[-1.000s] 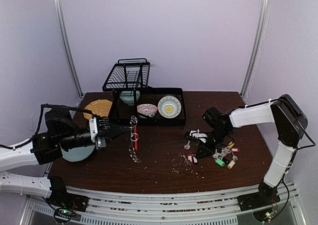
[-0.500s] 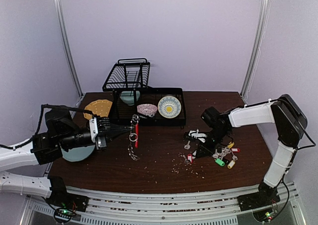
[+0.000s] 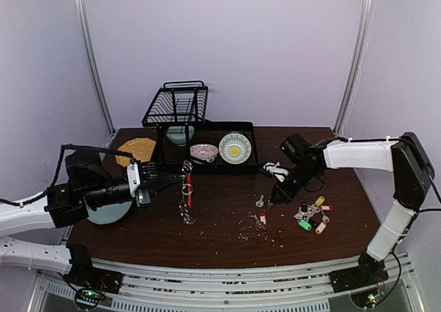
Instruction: Put the keys on the keyring
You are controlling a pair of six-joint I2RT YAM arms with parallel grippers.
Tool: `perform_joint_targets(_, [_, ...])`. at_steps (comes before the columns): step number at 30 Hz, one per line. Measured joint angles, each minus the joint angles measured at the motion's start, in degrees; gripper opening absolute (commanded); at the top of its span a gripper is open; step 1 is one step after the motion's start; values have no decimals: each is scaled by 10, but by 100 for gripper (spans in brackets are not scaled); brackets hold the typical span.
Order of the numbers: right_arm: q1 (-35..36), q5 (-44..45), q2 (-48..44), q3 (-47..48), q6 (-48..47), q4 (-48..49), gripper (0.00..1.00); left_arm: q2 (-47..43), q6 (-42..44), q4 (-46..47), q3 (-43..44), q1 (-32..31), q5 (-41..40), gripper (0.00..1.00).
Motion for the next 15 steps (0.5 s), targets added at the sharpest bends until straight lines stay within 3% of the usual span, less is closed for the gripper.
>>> perform_joint_targets(4, [33, 17, -71, 36, 58, 1, 0, 21, 0, -5, 0, 0, -23, 0])
perform_joint_targets(7, [108, 45, -106, 79, 92, -7, 0, 28, 0, -7, 0, 0, -31, 0])
perform_joint_targets(15, [282, 101, -58, 257, 132, -47, 0, 39, 7, -9, 14, -37, -89, 0])
